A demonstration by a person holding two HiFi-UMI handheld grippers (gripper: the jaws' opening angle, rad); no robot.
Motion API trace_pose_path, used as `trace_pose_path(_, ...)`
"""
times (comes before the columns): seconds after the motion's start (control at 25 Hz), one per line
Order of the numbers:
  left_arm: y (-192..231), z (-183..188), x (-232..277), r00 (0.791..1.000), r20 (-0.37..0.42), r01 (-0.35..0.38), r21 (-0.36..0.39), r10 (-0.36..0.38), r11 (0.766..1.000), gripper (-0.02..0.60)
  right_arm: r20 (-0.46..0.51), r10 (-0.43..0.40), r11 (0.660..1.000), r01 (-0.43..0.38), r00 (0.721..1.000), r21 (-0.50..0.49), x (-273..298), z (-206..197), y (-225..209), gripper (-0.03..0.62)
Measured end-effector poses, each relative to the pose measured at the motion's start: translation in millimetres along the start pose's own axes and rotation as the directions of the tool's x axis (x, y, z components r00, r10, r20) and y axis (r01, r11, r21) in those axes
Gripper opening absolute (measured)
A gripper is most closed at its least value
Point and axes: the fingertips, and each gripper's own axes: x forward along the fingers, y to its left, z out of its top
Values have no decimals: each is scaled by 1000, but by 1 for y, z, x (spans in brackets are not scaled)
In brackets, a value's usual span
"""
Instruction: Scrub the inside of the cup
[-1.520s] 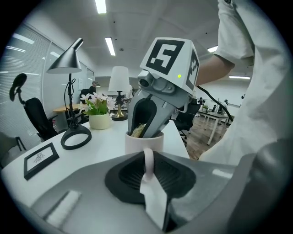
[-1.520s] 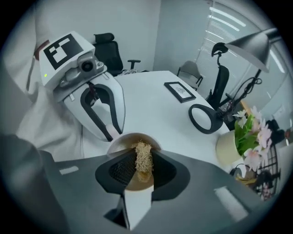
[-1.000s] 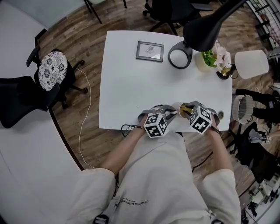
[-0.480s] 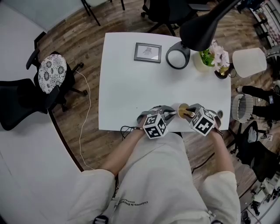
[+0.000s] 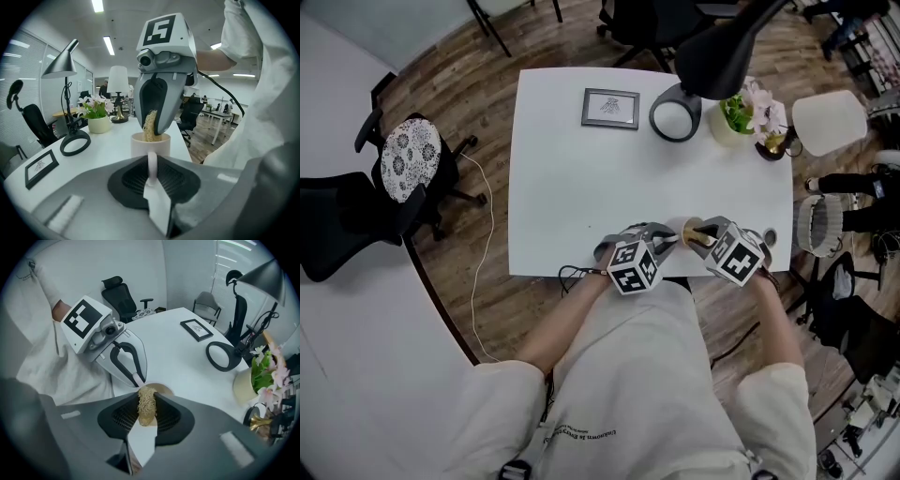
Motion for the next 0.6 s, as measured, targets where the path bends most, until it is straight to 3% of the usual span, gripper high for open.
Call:
trace_pose_path(0.44, -12, 8, 1, 999, -4, 51, 42, -51, 998, 49, 87, -94, 991, 85, 992, 101, -8, -8, -23, 109)
trace_pose_path(0.6, -13, 9, -3, 999, -9, 35, 88, -35, 995, 49, 90, -98, 990, 89, 991, 107, -8, -17, -25, 109)
